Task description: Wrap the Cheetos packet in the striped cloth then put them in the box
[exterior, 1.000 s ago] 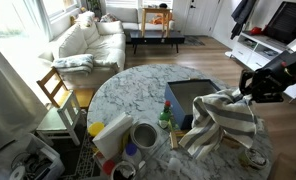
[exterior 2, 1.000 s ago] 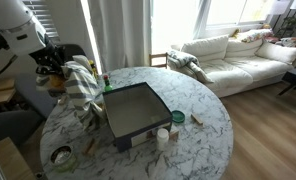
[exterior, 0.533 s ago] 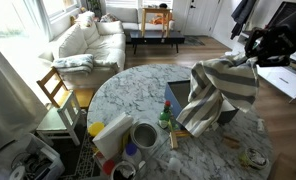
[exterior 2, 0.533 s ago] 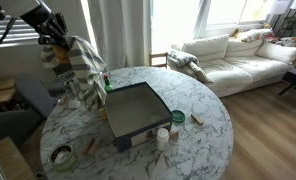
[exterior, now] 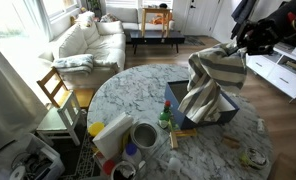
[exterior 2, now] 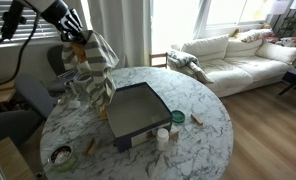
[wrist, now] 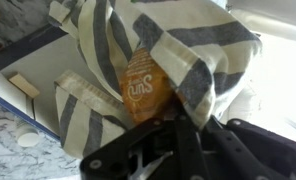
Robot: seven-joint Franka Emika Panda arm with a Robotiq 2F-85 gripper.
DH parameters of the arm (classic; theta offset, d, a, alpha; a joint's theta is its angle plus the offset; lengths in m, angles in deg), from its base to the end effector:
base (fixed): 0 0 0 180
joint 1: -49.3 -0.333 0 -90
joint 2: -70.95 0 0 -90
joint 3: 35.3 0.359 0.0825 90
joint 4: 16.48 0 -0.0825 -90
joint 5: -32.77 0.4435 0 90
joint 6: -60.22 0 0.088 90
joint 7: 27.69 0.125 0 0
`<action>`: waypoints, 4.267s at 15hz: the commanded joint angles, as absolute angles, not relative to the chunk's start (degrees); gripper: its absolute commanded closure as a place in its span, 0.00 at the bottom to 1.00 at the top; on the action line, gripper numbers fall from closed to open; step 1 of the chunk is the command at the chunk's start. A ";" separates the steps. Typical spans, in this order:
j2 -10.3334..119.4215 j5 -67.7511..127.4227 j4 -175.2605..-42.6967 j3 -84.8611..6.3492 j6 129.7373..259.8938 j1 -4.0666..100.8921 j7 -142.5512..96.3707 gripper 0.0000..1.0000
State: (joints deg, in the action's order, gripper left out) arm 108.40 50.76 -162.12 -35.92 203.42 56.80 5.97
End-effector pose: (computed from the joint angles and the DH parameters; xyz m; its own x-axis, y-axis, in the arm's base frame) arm 0.4339 -0.0610 0.5564 0.5100 -0.8137 0.2791 -0.6129 -0.5713 -0.5459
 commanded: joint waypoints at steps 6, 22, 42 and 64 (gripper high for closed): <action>95.09 47.90 -163.95 -37.89 220.57 59.89 -6.49 0.99; 75.96 57.62 -173.23 -46.69 251.23 44.67 -9.35 0.99; 58.72 60.76 -166.10 -51.46 259.63 46.26 -11.28 0.47; 62.17 36.56 -147.79 -106.94 211.11 -0.79 2.05 0.00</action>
